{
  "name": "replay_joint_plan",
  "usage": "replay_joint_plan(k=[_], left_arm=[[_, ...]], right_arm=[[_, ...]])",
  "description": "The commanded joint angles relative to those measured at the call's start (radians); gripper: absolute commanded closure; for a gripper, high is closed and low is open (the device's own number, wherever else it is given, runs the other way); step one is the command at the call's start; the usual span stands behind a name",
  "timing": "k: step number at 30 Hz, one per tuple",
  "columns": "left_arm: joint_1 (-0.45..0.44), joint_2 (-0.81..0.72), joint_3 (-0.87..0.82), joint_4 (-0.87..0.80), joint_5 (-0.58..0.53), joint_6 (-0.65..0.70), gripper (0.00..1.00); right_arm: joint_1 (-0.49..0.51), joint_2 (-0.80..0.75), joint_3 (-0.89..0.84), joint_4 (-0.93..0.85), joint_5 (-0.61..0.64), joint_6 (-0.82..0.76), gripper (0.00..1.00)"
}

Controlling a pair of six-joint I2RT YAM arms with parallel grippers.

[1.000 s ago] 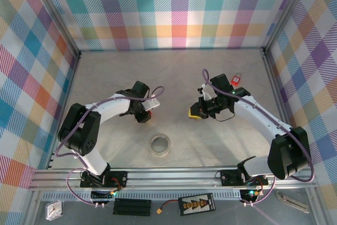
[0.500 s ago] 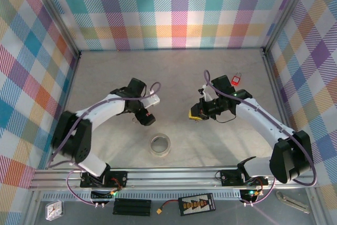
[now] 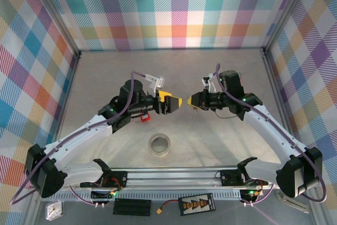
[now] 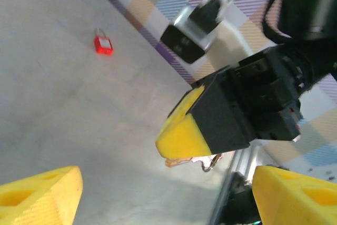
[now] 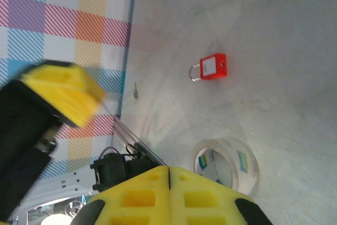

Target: Unlock with the key

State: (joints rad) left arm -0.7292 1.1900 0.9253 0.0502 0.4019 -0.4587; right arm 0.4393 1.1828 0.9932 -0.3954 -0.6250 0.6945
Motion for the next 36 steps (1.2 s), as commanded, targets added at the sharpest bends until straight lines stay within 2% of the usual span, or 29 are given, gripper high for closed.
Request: replay_joint_plan(k=[1, 4, 7, 15, 28, 36], left_arm=[[-0.032, 0.031, -0.068, 0.208, -0.038, -0.336, 0.3], [-0.04, 0.057, -0.128, 0.386, -0.04, -0.469, 0.4], [-0.052, 0.061, -0.153, 0.447, -0.05, -0.524, 0.46], [-0.08, 0.075, -0.216, 0.638, -0.077, -0.644, 0.53], [-0.104, 0.156, -0.232, 0.823, -0.154, -0.707, 0.67], [-0.109, 0.184, -0.217, 0.882, -0.169, -0.719, 0.76]], right_arm=[[-0.004, -0.022, 0.01, 0.15, -0.012, 0.084, 1.0], [-0.004, -0.036, -0.007, 0.196, 0.006, 0.128, 1.0], [-0.004, -0.045, -0.015, 0.232, 0.007, 0.16, 1.0], [-0.005, -0.024, -0.032, 0.307, -0.022, 0.217, 1.0], [-0.005, -0.032, -0.052, 0.357, -0.056, 0.264, 1.0], [-0.004, -0.038, -0.071, 0.377, -0.067, 0.275, 1.0]])
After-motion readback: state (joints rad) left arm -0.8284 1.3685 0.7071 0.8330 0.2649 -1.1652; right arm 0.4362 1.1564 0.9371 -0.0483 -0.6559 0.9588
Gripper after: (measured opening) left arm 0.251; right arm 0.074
